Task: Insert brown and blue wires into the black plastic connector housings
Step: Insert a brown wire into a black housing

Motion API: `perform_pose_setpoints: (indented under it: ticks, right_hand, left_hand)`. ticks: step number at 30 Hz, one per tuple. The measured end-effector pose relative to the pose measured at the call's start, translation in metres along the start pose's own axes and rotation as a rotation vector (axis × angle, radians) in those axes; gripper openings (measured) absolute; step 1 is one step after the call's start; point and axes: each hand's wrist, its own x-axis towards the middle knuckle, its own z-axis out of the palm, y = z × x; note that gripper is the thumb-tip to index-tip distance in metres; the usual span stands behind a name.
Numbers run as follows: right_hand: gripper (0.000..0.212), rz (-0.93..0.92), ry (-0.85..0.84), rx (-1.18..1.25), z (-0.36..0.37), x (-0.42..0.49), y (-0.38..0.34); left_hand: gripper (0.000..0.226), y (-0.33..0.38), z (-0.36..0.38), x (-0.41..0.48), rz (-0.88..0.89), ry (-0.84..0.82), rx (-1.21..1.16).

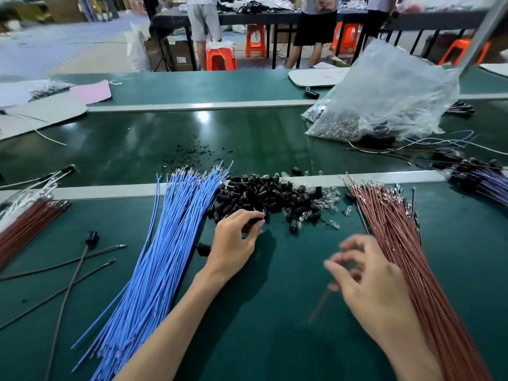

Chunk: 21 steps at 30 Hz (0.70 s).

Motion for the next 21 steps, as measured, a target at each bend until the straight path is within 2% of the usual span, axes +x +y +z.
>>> perform_pose_setpoints:
  ticks: [3, 5, 10, 13, 15, 17, 21]
  right_hand:
    - [0.039, -0.189, 0.019, 0.400, 0.026, 0.021, -0.029]
    - [0.038, -0.214, 0.022, 0.620, 0.041, 0.043, -0.039]
    - [0.039, -0.048, -0.029, 1.027, 0.077, 0.100, -0.039]
    - [0.033, 0.111, -0.104, 1.282, 0.096, 0.117, -0.027]
    - [0.022, 0.178, -0.172, 1.333, 0.101, 0.121, -0.019]
    - [0.011, 0.167, -0.205, 1.317, 0.103, 0.124, -0.015]
    - [0.007, -0.018, -0.146, 1.164, 0.095, 0.128, -0.018]
  left_hand:
    - [0.018, -0.001, 0.000, 0.001, -0.008, -0.021, -0.060]
    - [0.020, -0.002, -0.001, 0.001, -0.028, -0.009, -0.110]
    - [0.022, -0.004, -0.005, 0.002, -0.219, 0.057, -0.344]
    - [0.026, -0.005, -0.006, 0.003, -0.247, 0.110, -0.372]
    - [0.022, -0.006, -0.009, 0.003, -0.212, 0.118, -0.309]
    - [0.020, -0.007, -0.010, 0.003, -0.202, 0.125, -0.260]
    - [0.021, -0.007, -0.012, 0.004, -0.217, 0.132, -0.294]
